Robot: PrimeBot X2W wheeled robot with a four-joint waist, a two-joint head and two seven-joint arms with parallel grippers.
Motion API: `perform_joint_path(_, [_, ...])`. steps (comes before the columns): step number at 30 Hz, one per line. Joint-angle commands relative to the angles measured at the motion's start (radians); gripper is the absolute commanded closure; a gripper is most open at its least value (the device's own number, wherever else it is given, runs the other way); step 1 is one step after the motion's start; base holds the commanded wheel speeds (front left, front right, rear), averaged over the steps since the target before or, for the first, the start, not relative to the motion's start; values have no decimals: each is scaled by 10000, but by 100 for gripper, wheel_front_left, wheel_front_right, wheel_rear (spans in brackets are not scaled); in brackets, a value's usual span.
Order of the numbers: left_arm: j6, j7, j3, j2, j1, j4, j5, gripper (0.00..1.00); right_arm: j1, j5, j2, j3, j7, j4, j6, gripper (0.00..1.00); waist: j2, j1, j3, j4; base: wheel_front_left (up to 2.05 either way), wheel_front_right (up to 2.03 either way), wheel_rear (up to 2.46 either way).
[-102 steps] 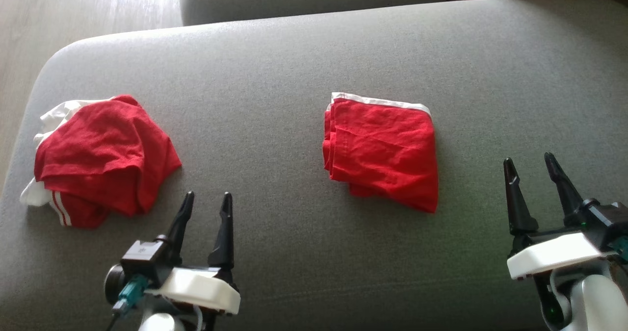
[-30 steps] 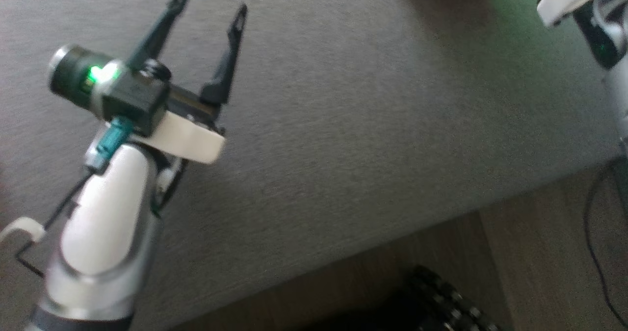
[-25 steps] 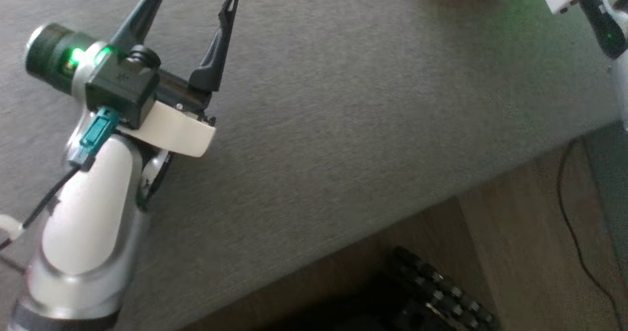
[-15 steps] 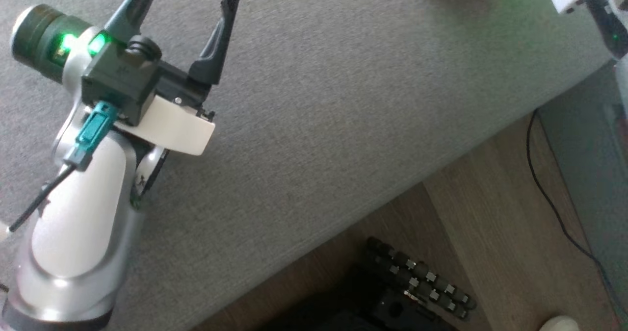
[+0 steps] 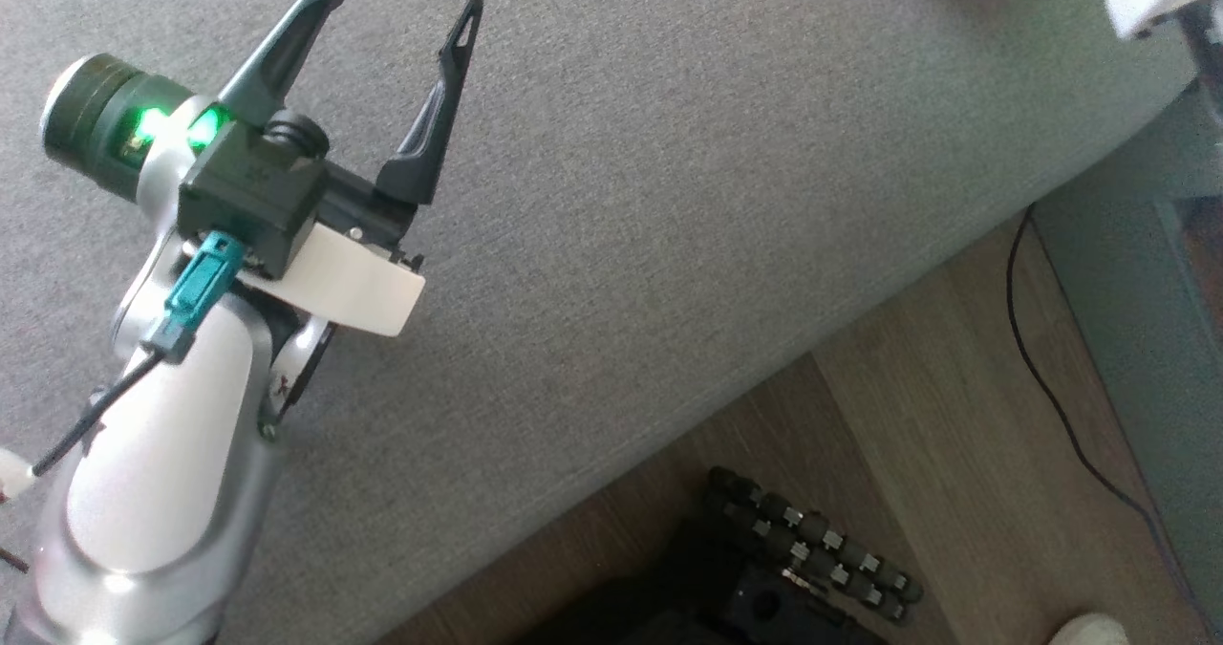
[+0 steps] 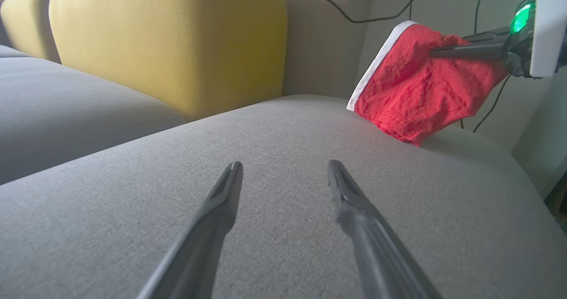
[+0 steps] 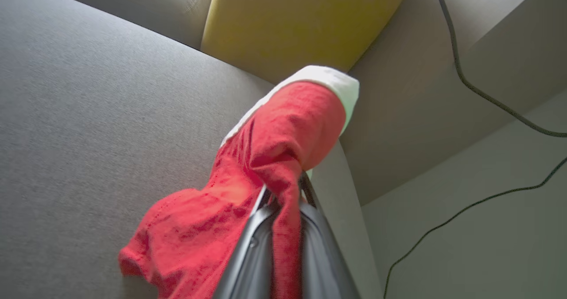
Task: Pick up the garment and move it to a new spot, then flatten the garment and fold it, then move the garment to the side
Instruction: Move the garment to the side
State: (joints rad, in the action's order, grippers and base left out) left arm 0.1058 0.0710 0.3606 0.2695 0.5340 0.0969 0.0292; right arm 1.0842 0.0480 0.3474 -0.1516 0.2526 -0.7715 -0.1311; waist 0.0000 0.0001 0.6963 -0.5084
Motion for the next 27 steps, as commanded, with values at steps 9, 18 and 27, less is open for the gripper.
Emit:
perform_joint_path(9, [-206, 173, -144, 69, -267, 225, 195, 0, -418, 4867, -517, -1752, 55, 2868, 4, 100, 0, -1, -343, 199, 0, 0, 0])
perform_joint_path(18, [-259, 194, -103, 106, -121, 332, 248, 0, -398, 6627, 1085, -2210, -842, 1432, 4, 100, 0, -1, -33, 468, 0, 0, 0])
perform_joint_path(27, [-402, -25, -341, 379, -202, 731, 350, 0, 444, 5457, 963, -2059, -207, -1292, 4, 100, 0, -1, 43, 514, 0, 0, 0])
